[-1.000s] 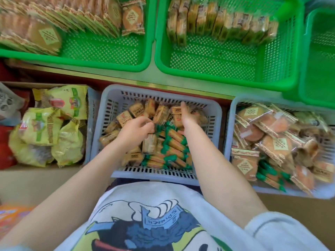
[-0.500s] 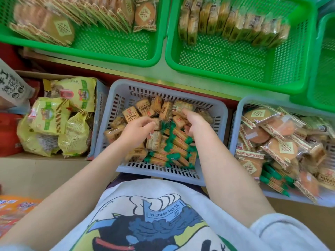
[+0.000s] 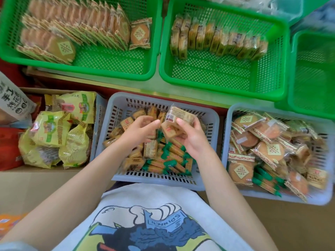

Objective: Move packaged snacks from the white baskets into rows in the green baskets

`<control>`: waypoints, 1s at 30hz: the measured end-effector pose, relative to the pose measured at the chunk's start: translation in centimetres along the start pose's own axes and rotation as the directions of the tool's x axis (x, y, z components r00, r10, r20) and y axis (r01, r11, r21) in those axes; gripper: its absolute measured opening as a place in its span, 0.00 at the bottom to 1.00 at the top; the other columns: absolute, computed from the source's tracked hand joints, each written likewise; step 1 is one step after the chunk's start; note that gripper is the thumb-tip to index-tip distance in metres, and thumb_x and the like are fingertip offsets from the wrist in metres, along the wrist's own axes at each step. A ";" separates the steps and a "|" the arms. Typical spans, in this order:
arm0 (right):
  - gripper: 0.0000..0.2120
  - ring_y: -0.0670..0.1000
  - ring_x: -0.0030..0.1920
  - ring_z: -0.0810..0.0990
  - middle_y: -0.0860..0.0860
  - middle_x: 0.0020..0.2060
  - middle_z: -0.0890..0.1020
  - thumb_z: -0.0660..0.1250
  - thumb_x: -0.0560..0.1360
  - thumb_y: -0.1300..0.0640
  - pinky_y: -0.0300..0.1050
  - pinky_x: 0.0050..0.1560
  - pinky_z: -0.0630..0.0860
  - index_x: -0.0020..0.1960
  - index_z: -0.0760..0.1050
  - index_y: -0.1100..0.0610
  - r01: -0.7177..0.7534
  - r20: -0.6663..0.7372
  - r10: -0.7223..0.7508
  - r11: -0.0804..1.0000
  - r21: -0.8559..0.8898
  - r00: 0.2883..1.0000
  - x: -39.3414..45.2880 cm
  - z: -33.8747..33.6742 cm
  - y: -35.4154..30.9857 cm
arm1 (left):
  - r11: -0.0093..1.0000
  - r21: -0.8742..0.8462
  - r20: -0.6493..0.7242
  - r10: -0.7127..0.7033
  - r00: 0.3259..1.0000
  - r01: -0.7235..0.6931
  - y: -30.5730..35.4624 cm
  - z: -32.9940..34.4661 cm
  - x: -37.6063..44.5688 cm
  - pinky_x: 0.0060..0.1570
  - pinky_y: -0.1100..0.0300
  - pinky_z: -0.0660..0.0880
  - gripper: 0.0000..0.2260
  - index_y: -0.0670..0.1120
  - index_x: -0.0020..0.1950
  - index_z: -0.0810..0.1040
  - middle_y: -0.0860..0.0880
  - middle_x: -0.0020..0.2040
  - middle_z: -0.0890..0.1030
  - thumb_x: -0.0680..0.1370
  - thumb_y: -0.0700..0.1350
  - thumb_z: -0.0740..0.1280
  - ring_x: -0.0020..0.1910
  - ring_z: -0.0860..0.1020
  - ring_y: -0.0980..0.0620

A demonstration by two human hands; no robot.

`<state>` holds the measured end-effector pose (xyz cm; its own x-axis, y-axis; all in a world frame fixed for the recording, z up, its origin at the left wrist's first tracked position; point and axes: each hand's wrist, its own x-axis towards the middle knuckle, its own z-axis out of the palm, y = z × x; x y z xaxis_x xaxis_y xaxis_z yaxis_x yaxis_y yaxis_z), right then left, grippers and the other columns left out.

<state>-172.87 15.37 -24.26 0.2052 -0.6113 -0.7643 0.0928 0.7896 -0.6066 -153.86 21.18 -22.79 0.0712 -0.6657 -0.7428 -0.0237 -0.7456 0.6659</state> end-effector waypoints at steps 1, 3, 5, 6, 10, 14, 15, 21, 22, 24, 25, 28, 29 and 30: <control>0.22 0.60 0.58 0.83 0.58 0.62 0.81 0.71 0.78 0.60 0.61 0.59 0.80 0.68 0.69 0.52 0.028 0.063 -0.032 0.998 0.057 0.997 -1.3 0.2 -0.6 | 0.996 -0.093 0.064 -0.002 0.998 0.008 1.0 0.4 -0.2 0.54 0.53 0.81 0.33 0.51 0.71 0.69 0.50 0.64 0.78 0.72 0.66 0.67 0.57 0.81 0.53; 0.18 0.60 0.58 0.83 0.59 0.61 0.82 0.68 0.79 0.64 0.58 0.59 0.80 0.66 0.71 0.54 0.067 0.131 -0.083 0.990 0.125 0.988 -3.0 0.7 -1.6 | 0.959 -0.282 0.163 0.040 0.986 0.007 3.0 1.5 -0.6 0.55 0.50 0.81 0.34 0.50 0.71 0.70 0.48 0.64 0.79 0.70 0.64 0.69 0.58 0.82 0.49; 0.16 0.57 0.55 0.83 0.58 0.56 0.83 0.66 0.79 0.67 0.53 0.54 0.82 0.64 0.72 0.56 0.113 0.143 -0.126 0.989 0.095 0.982 -4.0 1.1 -3.2 | 0.926 -0.377 0.166 0.089 0.982 -0.020 4.9 2.5 -0.7 0.51 0.51 0.82 0.30 0.49 0.71 0.71 0.47 0.63 0.80 0.72 0.60 0.70 0.56 0.83 0.48; 0.16 0.58 0.56 0.83 0.57 0.56 0.83 0.67 0.78 0.67 0.54 0.55 0.82 0.65 0.72 0.57 0.136 0.149 -0.143 0.989 0.057 0.978 -4.2 1.1 -4.1 | 0.919 -0.391 0.146 0.104 0.984 -0.039 5.9 2.8 -0.7 0.49 0.52 0.82 0.29 0.49 0.70 0.71 0.46 0.63 0.79 0.73 0.58 0.70 0.55 0.84 0.48; 0.18 0.58 0.62 0.80 0.56 0.60 0.82 0.72 0.76 0.50 0.63 0.65 0.75 0.64 0.76 0.53 0.212 0.172 -0.176 0.952 -0.221 0.969 -4.8 0.9 -7.9 | 0.897 -0.424 0.129 0.194 0.972 -0.122 8.9 2.4 -0.1 0.47 0.55 0.80 0.28 0.48 0.68 0.72 0.43 0.63 0.79 0.71 0.55 0.72 0.52 0.83 0.48; 0.15 0.52 0.58 0.82 0.54 0.57 0.83 0.69 0.77 0.46 0.51 0.62 0.79 0.61 0.74 0.49 0.335 0.164 -0.295 0.870 -0.362 0.941 -5.2 1.4 -10.6 | 0.896 -0.393 0.171 0.290 0.942 -0.205 11.5 1.5 0.8 0.47 0.52 0.80 0.24 0.50 0.64 0.74 0.44 0.59 0.81 0.71 0.52 0.77 0.51 0.83 0.49; 0.15 0.52 0.56 0.83 0.55 0.56 0.83 0.68 0.76 0.44 0.50 0.60 0.80 0.60 0.72 0.48 0.375 0.152 -0.343 0.847 -0.376 0.927 -5.1 1.7 -11.0 | 0.900 -0.374 0.174 0.306 0.936 -0.224 12.1 1.5 1.1 0.49 0.50 0.80 0.24 0.50 0.64 0.74 0.45 0.58 0.82 0.71 0.53 0.76 0.51 0.83 0.49; 0.18 0.49 0.46 0.80 0.51 0.52 0.79 0.62 0.81 0.42 0.44 0.43 0.77 0.66 0.63 0.48 0.400 -0.084 -0.465 0.828 -0.393 0.881 -1.9 3.4 -12.8 | 0.918 -0.254 0.190 0.356 0.915 -0.304 14.5 2.6 3.5 0.48 0.53 0.77 0.19 0.51 0.62 0.73 0.51 0.51 0.82 0.74 0.54 0.73 0.48 0.81 0.52; 0.18 0.47 0.45 0.78 0.49 0.52 0.78 0.60 0.82 0.43 0.42 0.42 0.75 0.67 0.63 0.50 0.371 -0.131 -0.449 0.843 -0.389 0.884 -1.1 3.6 -13.0 | 0.922 -0.224 0.182 0.358 0.916 -0.315 14.7 2.8 4.1 0.48 0.52 0.77 0.17 0.51 0.62 0.73 0.50 0.52 0.82 0.77 0.54 0.71 0.49 0.81 0.52; 0.20 0.44 0.44 0.76 0.46 0.50 0.76 0.60 0.82 0.42 0.39 0.41 0.73 0.68 0.62 0.52 0.303 -0.175 -0.380 0.886 -0.352 0.908 0.6 3.9 -13.4 | 0.925 -0.188 0.144 0.360 0.922 -0.331 15.3 3.0 5.3 0.46 0.53 0.76 0.11 0.50 0.60 0.74 0.49 0.51 0.81 0.81 0.52 0.67 0.48 0.81 0.51; 0.22 0.44 0.44 0.76 0.46 0.49 0.77 0.61 0.81 0.41 0.39 0.41 0.73 0.68 0.64 0.53 0.272 -0.160 -0.331 0.912 -0.308 0.930 1.4 3.9 -13.6 | 0.921 -0.192 0.116 0.363 0.924 -0.338 15.7 2.8 6.1 0.43 0.55 0.76 0.09 0.50 0.59 0.74 0.49 0.50 0.81 0.82 0.51 0.66 0.46 0.80 0.52; 0.20 0.49 0.40 0.79 0.53 0.46 0.81 0.65 0.80 0.45 0.43 0.40 0.76 0.63 0.76 0.59 0.205 -0.010 -0.209 0.968 -0.142 0.978 3.6 4.0 -14.3 | 0.918 -0.130 0.017 0.379 0.925 -0.374 16.9 2.2 8.4 0.40 0.57 0.73 0.08 0.50 0.55 0.74 0.52 0.45 0.79 0.82 0.53 0.63 0.40 0.78 0.54; 0.17 0.50 0.39 0.80 0.55 0.46 0.82 0.65 0.81 0.48 0.44 0.41 0.77 0.62 0.77 0.60 0.194 0.018 -0.193 0.977 -0.087 0.981 4.1 3.8 -14.6 | 0.911 0.004 -0.028 0.413 0.910 -0.413 17.0 2.1 9.1 0.42 0.56 0.72 0.10 0.50 0.55 0.74 0.52 0.45 0.79 0.83 0.55 0.60 0.41 0.77 0.54; 0.16 0.51 0.40 0.81 0.55 0.47 0.82 0.66 0.81 0.51 0.44 0.42 0.79 0.63 0.76 0.61 0.179 0.010 -0.179 0.982 -0.060 0.984 5.0 3.5 -14.8 | 0.869 0.215 -0.084 0.472 0.878 -0.447 16.9 2.0 10.1 0.45 0.54 0.71 0.14 0.50 0.56 0.75 0.52 0.47 0.79 0.83 0.58 0.57 0.45 0.78 0.53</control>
<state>-169.78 0.82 -18.28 0.1952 -0.7421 -0.6412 0.0690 0.6626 -0.7458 -155.48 1.81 -19.21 0.1352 -0.9336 -0.3319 -0.2663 -0.3568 0.8954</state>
